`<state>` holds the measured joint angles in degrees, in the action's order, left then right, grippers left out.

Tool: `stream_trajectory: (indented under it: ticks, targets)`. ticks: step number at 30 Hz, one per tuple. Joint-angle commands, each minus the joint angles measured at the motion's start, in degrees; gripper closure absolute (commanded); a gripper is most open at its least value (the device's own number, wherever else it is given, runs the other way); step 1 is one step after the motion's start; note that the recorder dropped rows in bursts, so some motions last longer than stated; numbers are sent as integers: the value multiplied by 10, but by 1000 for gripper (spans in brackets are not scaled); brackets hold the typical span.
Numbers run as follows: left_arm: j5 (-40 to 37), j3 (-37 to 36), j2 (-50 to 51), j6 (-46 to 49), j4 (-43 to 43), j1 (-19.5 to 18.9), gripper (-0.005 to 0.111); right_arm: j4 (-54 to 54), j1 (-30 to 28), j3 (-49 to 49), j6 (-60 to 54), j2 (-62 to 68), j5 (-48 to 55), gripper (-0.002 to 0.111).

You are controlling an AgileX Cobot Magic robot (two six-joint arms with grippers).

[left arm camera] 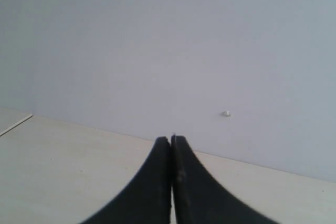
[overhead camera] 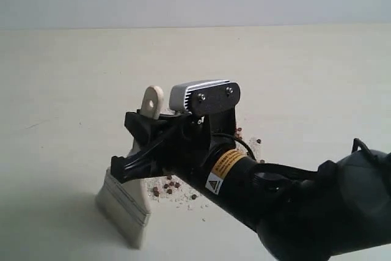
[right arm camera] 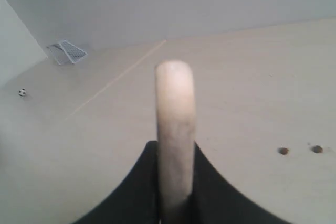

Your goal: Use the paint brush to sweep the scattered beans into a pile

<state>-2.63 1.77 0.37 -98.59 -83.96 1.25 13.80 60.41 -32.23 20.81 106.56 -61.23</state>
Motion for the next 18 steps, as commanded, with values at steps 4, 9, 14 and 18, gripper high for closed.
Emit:
stream_trajectory:
  ticks: [4,9,14,18]
  targets:
    - [-1,-2,-4,-3,2,-1,107,-7,-39,0,-31,-5,30,108]
    - [-1,-2,-4,-3,2,-1,107,-4,-78,-16,-92,-5,61,108]
    - [-1,-2,-4,-3,2,-1,107,5,-115,-34,-120,-5,66,108]
    - [-1,-2,-4,-3,2,-1,107,8,-143,-55,-142,-5,85,108]
